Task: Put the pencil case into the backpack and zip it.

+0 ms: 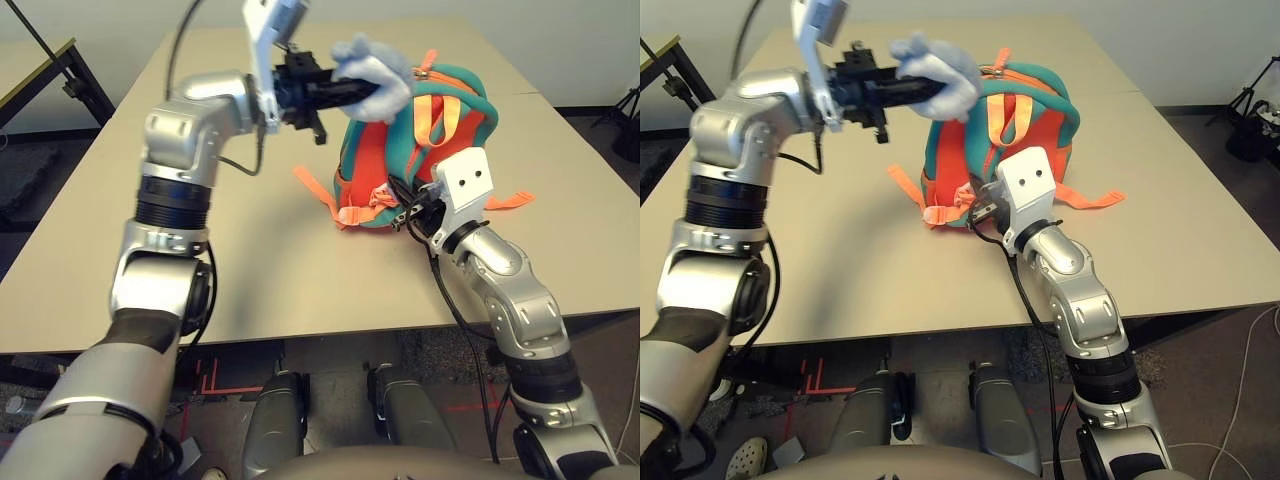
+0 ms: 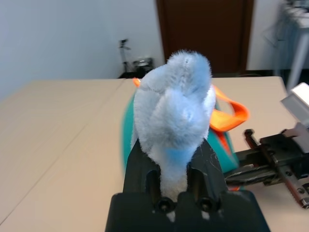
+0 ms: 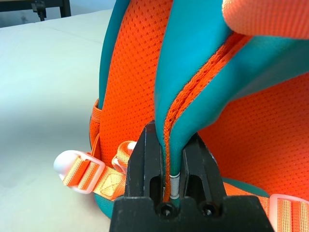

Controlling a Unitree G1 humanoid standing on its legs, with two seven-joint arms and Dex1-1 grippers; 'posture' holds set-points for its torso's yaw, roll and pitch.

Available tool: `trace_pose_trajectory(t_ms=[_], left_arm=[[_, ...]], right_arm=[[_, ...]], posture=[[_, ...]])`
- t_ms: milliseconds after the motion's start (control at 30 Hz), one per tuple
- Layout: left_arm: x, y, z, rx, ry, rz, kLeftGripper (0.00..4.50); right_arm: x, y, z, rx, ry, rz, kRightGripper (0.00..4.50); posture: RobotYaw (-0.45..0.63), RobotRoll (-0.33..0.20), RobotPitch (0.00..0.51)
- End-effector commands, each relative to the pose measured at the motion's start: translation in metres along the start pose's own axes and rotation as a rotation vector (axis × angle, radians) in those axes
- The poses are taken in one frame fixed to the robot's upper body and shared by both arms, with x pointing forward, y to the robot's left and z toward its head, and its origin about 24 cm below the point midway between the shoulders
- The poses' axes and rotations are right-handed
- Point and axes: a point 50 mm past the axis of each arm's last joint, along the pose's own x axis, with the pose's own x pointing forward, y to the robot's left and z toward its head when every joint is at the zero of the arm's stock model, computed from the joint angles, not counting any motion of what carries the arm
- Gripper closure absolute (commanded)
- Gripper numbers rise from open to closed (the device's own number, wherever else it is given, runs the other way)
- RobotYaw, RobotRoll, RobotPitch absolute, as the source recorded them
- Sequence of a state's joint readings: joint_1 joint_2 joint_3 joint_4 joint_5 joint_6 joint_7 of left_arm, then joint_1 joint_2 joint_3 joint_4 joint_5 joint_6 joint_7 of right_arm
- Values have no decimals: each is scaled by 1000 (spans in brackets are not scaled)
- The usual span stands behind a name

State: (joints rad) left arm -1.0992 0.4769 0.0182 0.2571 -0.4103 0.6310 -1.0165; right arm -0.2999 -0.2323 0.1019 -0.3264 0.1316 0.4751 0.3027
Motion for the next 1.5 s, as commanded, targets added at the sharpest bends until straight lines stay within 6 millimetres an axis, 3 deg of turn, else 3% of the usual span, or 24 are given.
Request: trace_pose_trajectory(t_ms=[33, 167, 467, 700, 833, 1000, 1267, 1467, 1500], left_arm=[[-16, 3, 9, -15, -39, 41, 4221], [-35, 10, -3, -53, 8, 119, 4221], [-72, 10, -86, -272, 242, 230, 4222], [-78, -10, -152, -414, 463, 188, 4222], [-77, -21, -181, -451, 572, 136, 4223], [-71, -25, -196, -464, 609, 90, 4229], [-56, -11, -176, -398, 464, 148, 4230], [-50, -11, -165, -388, 412, 138, 1980], [-49, -12, -163, -382, 413, 134, 1545]], right_arm=[[4, 6, -6, 6, 23, 39, 4374], [7, 7, -5, 6, 17, 50, 4374], [10, 9, -4, 5, 10, 64, 4374], [12, 9, -4, 1, 7, 70, 4374], [13, 10, -3, 1, 6, 71, 4374], [14, 12, -3, -2, 2, 73, 4374], [13, 11, 0, -6, -5, 73, 4374], [11, 10, 2, 10, -1, 100, 4374], [9, 10, 3, 13, 2, 106, 3619]], posture=[[-87, 0, 89], [-75, 0, 90], [-68, 0, 93], [-70, 0, 91], [-74, 0, 90], [-81, 0, 92], [-83, 0, 92], [-83, 0, 93], [-84, 0, 93]])
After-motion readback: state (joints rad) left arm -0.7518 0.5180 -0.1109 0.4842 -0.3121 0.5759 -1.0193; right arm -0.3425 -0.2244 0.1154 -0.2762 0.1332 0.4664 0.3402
